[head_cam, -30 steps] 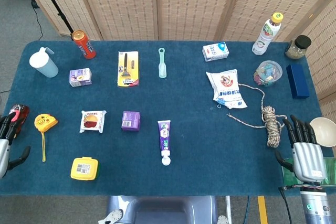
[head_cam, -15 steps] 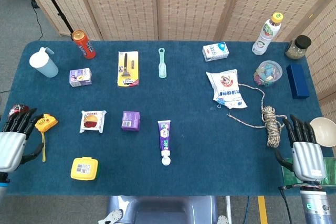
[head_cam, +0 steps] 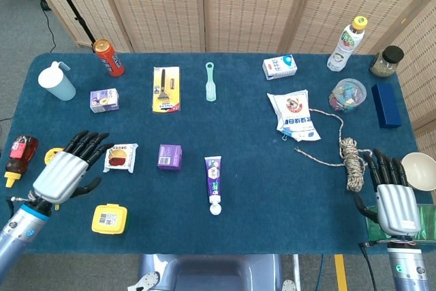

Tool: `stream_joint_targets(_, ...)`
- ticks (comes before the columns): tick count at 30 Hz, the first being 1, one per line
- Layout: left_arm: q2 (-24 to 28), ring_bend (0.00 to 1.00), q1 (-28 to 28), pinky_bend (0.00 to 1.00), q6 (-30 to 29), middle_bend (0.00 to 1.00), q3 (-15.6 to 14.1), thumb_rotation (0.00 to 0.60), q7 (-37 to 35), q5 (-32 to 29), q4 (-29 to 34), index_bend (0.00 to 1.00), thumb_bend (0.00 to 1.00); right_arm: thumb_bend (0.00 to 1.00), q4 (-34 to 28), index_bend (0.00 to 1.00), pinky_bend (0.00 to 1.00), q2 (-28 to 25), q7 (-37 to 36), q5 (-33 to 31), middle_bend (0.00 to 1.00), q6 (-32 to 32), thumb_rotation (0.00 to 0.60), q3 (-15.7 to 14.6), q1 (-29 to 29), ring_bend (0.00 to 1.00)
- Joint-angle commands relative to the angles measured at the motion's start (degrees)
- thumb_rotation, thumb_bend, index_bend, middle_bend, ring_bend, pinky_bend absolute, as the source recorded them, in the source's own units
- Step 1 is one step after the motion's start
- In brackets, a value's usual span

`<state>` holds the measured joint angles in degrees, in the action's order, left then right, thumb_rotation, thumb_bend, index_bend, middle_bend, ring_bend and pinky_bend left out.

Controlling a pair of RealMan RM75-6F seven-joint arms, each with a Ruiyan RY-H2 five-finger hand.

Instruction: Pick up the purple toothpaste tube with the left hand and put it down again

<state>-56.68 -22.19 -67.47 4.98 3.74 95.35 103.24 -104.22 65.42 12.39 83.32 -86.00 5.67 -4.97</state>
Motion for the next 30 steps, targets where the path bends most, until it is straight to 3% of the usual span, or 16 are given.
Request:
stream_joint_targets(1, -0.55, 0.07, -2.54, 0.06, 2.38, 0.08, 0.55, 0.600, -0.82, 1.22, 0.03, 0.15, 0.31, 0.33, -0.16, 0.00, 0.00, -0.06, 0.12, 0.07, 0.00, -0.12, 0.600, -0.02, 0.06, 0.00)
stream_joint_targets(12, -5.43, 0.08, -13.02, 0.06, 13.82, 0.08, 0.75, 0.600, 1.39, 3.37, -0.31, 0.17, 0.32, 0.33, -0.60, 0.00, 0.00, -0.19, 0.47, 0.01, 0.00, -0.57, 0.600, -0.11, 0.41, 0.00)
stream_joint_targets(30, -18.13, 0.08, -21.05, 0.06, 21.20, 0.09, 1.43, 0.600, 10.81, -1.96, -7.28, 0.18, 0.32, 0.33, -0.09, 0.00, 0.00, 0.61, 0.84, -0.48, 0.00, -0.79, 0.600, 0.03, 0.56, 0.00)
